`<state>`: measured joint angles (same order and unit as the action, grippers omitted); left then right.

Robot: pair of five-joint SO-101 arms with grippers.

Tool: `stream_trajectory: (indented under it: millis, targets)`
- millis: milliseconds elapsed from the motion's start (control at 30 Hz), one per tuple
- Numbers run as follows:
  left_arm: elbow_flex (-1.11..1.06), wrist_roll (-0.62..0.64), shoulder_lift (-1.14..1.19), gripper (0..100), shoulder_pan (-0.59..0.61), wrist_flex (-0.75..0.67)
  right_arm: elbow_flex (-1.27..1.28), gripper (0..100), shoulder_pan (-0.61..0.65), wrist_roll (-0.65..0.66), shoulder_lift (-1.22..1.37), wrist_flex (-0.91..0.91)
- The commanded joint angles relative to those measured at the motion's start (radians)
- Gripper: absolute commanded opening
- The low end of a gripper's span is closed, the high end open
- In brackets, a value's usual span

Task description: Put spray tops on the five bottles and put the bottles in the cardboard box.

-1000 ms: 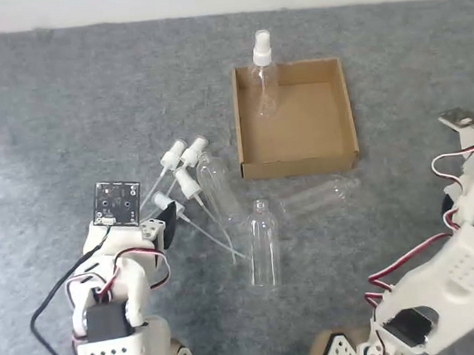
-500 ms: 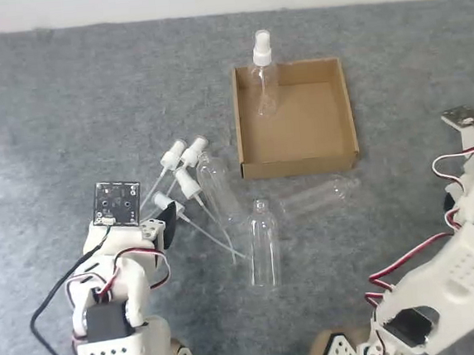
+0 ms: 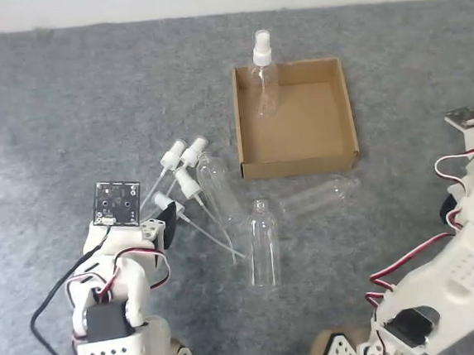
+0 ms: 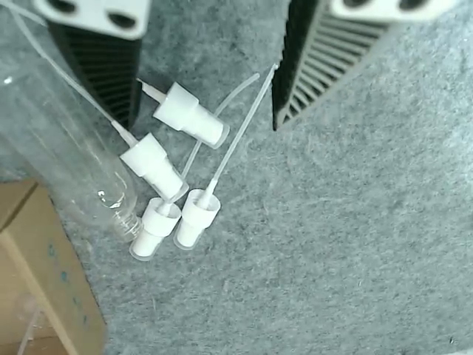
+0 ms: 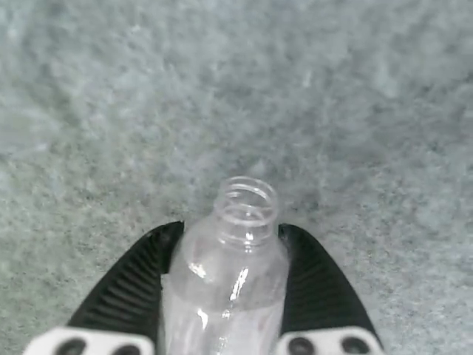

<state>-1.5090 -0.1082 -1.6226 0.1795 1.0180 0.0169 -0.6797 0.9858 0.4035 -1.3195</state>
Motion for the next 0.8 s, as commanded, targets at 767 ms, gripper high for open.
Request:
stream_trajectory:
  millis: [767]
  targets:
    - [0.341,-0.137,0.342,26,-0.002,0.072,0.809,0.6,0.234,-0.186,-0.820,0.162]
